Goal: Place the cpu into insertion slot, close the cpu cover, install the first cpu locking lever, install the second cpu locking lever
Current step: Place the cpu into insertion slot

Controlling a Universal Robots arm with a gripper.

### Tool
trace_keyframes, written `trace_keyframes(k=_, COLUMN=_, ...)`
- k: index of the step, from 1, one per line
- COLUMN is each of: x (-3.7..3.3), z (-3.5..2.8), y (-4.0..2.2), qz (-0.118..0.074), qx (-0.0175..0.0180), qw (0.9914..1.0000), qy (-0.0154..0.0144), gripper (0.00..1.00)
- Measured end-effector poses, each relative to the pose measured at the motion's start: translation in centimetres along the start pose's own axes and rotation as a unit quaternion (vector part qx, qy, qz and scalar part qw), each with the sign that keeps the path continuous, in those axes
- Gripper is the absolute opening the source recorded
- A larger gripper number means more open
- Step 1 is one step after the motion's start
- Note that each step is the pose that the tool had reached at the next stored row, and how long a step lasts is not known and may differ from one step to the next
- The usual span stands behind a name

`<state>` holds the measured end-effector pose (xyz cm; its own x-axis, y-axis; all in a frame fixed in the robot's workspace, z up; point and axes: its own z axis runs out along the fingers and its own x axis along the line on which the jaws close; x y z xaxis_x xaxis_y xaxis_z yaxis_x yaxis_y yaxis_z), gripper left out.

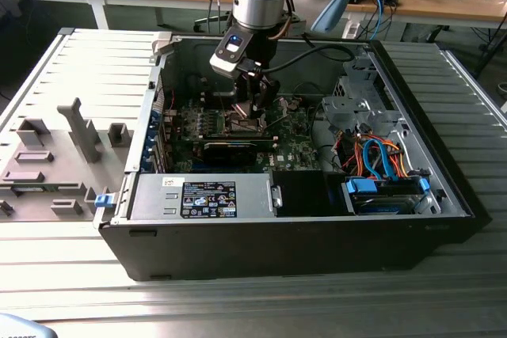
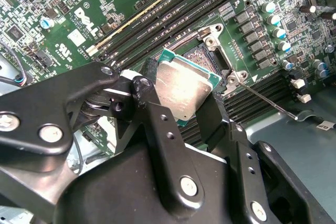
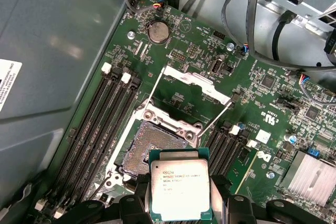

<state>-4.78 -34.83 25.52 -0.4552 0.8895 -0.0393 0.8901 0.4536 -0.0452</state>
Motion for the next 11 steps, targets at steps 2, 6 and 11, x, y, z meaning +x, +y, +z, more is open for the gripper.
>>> trace_keyframes(k=2, x=0.00, z=0.00, y=0.00, qz=0.001, qx=0.0000, qw=1.00000, qy=0.0000, gripper=0.55)
trace_keyframes(k=6, x=0.00, z=0.00, y=0.00, qz=0.003, qx=0.0001, qw=1.00000, qy=0.0001, gripper=0.55)
trace_keyframes(k=11, x=0.00, z=0.00, y=0.00, qz=0.005, qx=0.0002, qw=0.99999, qy=0.0002, gripper=0.55)
